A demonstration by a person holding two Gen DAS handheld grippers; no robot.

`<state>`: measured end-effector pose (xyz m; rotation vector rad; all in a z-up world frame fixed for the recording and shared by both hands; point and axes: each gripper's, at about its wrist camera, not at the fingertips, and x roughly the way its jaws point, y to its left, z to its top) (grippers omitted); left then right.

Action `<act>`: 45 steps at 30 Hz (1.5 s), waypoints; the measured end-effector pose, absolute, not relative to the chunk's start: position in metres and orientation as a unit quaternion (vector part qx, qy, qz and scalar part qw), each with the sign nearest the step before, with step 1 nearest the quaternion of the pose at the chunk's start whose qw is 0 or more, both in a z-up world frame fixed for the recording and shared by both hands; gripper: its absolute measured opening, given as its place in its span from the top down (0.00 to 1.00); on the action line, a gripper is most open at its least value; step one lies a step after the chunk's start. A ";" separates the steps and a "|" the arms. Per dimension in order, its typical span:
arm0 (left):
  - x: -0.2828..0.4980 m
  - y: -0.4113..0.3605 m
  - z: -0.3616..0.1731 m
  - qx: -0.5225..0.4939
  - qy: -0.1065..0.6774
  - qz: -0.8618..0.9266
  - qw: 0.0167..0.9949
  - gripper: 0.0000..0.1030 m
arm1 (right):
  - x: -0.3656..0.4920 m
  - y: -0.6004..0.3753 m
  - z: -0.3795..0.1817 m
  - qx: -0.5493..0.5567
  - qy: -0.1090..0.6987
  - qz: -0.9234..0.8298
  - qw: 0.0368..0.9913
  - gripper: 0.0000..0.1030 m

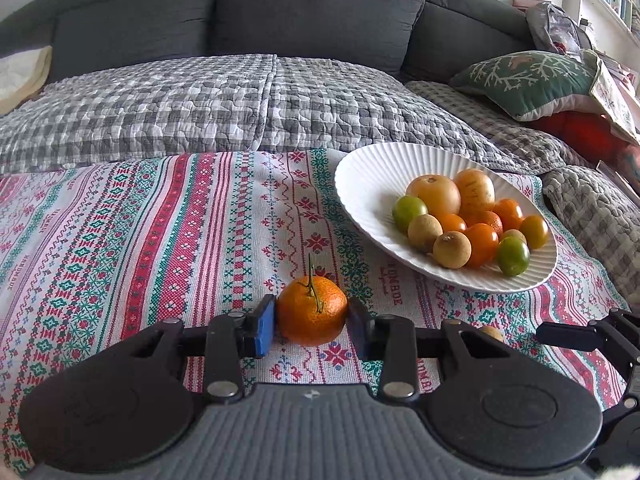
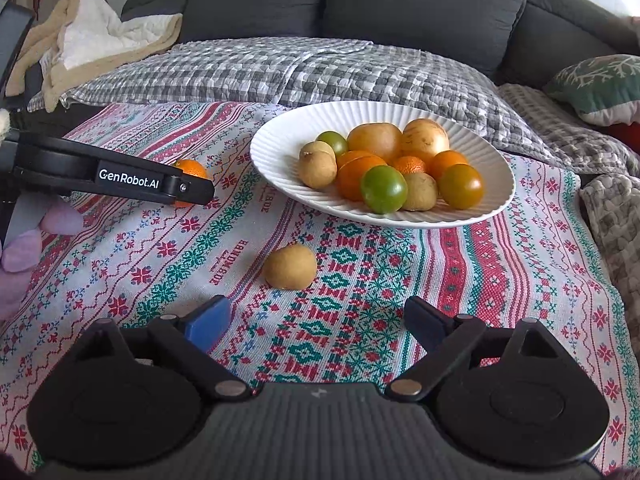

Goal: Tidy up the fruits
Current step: 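Grasp the mandarin with the left tool while the right tool grasps the last pale brown fruit, then carry the mandarin and pale fruit onto the white plate and open both tools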

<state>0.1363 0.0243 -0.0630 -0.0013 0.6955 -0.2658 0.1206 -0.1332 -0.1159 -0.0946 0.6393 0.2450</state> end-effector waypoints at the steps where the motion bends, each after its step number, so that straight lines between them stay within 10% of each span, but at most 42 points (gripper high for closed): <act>1: 0.135 0.026 -0.062 -0.002 0.340 -0.129 0.932 0.71 | 0.121 -0.133 -0.116 -0.045 0.313 0.120 0.941 0.14; 32: 0.130 0.020 -0.058 0.003 0.346 -0.156 0.925 0.71 | 0.131 -0.120 -0.107 -0.038 0.302 0.137 0.943 0.74; 45: 0.128 0.020 -0.048 -0.001 0.336 -0.168 0.927 0.71 | 0.124 -0.123 -0.094 -0.032 0.288 0.151 0.945 0.75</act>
